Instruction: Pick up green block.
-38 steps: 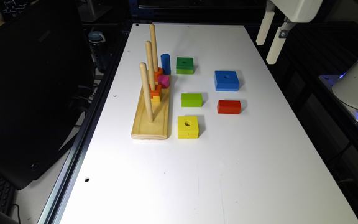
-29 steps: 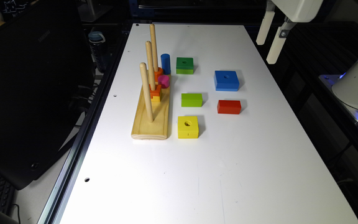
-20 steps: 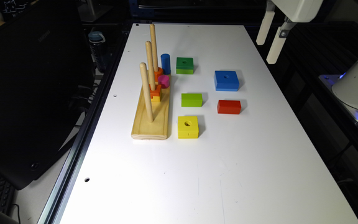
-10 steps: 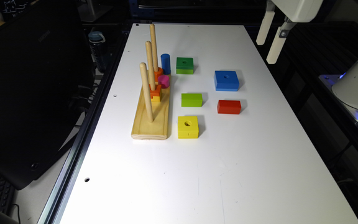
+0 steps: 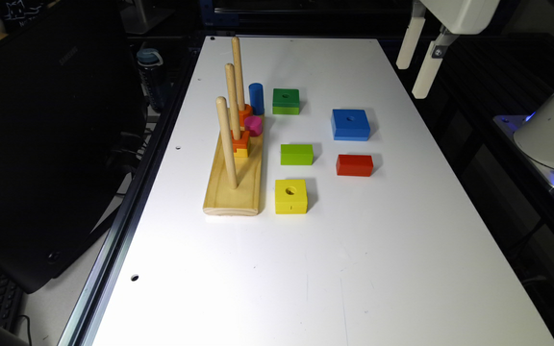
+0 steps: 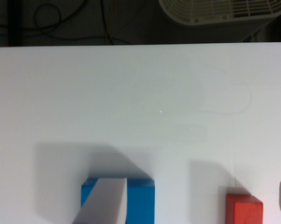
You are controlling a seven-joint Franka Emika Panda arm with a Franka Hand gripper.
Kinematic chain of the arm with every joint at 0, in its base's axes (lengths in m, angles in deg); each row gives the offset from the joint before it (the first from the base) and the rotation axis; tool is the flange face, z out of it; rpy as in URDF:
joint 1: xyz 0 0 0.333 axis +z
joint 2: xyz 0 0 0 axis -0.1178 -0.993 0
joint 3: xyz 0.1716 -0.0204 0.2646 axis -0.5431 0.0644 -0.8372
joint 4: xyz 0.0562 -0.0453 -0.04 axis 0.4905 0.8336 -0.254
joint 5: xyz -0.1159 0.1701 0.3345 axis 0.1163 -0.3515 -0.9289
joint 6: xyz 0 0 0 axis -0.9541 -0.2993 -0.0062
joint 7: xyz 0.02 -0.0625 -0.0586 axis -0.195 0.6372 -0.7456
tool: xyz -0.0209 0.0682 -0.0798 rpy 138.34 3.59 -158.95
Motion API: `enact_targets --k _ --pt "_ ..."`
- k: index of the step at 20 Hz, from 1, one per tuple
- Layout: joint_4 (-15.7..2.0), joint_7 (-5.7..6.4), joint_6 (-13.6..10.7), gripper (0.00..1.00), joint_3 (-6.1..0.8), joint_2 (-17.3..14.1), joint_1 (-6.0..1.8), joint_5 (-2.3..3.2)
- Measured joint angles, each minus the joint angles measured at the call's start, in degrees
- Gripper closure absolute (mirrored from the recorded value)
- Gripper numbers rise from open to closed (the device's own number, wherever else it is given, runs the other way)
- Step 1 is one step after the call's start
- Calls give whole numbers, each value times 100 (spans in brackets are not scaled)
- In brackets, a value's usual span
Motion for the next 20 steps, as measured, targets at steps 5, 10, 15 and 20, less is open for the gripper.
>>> enact_targets --k 5,10,15,20 --pt "-100 -131 13 0 1 -37 -157 11" --pt "-492 -306 186 0 1 -533 -346 15" --pt "-885 -313 290 0 0 -1101 -359 15" --pt "-965 -316 290 0 0 -1200 -366 16"
